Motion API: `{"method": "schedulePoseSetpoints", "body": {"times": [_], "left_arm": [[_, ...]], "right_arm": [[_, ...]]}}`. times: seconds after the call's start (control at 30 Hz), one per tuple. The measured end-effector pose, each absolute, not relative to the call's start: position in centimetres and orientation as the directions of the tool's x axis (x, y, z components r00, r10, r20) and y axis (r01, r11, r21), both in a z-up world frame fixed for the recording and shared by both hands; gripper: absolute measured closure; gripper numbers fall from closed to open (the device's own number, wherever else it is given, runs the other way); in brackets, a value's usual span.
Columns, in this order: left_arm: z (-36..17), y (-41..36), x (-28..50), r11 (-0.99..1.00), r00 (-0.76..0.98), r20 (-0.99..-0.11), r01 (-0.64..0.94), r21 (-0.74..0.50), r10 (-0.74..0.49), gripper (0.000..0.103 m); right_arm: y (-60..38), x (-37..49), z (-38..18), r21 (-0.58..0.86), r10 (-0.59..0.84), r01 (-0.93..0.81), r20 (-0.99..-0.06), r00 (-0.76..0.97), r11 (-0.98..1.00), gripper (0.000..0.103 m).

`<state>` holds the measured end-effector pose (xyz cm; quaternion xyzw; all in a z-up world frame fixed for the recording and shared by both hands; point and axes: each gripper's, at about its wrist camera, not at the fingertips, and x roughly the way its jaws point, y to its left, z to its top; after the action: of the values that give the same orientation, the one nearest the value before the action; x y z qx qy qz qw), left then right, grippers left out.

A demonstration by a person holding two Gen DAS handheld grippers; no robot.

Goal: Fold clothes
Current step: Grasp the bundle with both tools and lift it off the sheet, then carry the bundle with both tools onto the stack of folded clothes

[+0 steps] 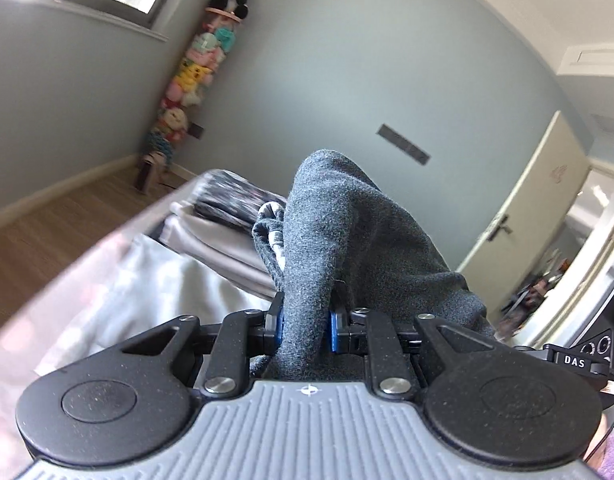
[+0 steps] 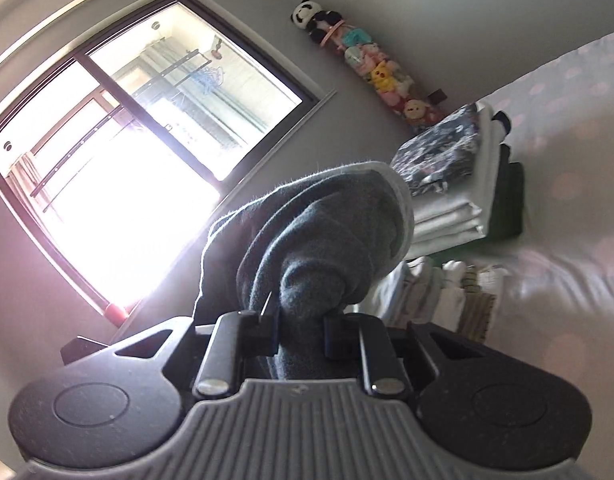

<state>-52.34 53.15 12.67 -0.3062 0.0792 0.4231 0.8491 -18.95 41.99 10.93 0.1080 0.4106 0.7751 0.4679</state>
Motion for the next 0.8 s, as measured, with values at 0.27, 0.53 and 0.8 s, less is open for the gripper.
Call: {"method": "schedulePoseSetpoints", "body": {"times": [0.27,0.53,0.8], "left_arm": [[12.3,60.0,-54.4,0.413,0.565,-0.501,-0.824,-0.388,0.656,0.081],[5.6,67.4,-54.8,0.368,0.547,-0.604,-0.837,-0.405,0.579,0.081],[2.0,70.5,-56.4,0.348,0.558,-0.639,-0.83,-0.436,0.53,0.077]], "right_arm": [[49.6,-24.0,8.3,0.792,0.771,-0.574,-0.227,-0.595,-0.21,0.082],[55.8,-24.2,3.6,0.781,0.754,-0.608,-0.314,-0.577,-0.14,0.082],[59.8,-23.7,-2.0,0.764,0.724,-0.639,-0.391,-0.568,-0.089,0.081]]}}
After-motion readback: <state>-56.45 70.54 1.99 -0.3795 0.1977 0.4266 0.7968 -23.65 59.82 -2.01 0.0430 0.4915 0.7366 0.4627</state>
